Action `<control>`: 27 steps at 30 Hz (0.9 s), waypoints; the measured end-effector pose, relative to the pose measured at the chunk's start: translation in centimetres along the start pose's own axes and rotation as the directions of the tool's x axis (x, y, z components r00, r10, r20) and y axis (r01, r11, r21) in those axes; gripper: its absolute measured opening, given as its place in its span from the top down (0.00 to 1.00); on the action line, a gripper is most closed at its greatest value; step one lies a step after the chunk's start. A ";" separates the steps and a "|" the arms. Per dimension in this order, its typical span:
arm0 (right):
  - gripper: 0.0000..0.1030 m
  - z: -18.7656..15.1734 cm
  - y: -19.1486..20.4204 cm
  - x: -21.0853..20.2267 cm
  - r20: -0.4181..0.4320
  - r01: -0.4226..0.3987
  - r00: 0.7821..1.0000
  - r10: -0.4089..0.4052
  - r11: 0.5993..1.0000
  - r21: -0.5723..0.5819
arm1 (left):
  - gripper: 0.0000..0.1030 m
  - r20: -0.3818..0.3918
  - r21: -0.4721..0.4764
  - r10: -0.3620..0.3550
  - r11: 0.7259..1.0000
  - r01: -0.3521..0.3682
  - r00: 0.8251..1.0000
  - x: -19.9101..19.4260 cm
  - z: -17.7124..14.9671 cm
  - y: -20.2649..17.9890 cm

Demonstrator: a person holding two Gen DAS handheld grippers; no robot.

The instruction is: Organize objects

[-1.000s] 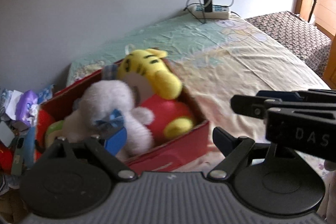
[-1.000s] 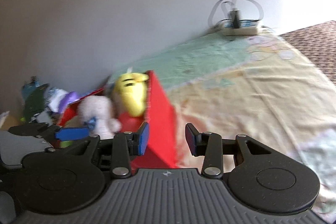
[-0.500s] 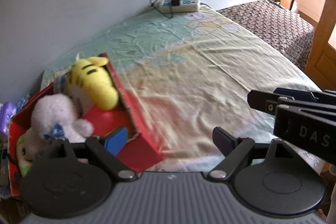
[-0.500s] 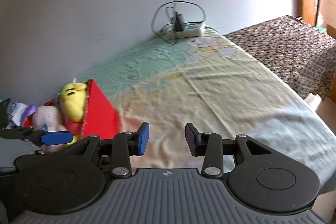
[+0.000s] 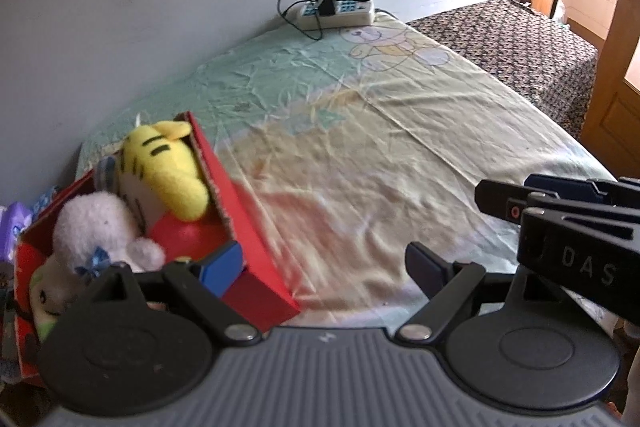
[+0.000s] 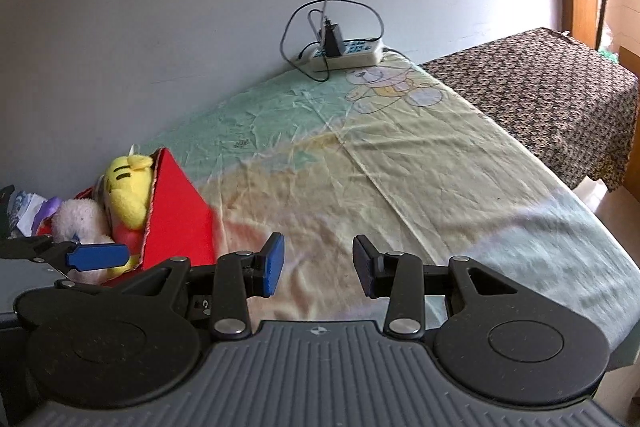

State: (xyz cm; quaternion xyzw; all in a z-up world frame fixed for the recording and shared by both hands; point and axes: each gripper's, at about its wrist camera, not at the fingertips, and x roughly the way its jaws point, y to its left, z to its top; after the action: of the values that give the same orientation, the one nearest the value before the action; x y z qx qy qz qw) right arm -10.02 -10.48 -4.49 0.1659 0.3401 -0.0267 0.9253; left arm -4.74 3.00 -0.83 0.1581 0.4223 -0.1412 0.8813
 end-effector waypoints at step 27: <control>0.60 -1.2 11.8 2.5 -0.086 -0.253 0.967 0.240 0.947 -0.198 | 0.15 -0.046 -0.259 0.195 0.945 -0.200 0.980 -2.7 -6.0 10.9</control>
State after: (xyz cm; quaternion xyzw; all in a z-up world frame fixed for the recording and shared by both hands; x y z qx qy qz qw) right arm -6.95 1.19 -3.52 0.1103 0.3457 0.1299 0.9227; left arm -6.37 15.59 -0.55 0.0828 0.4281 0.0066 0.8999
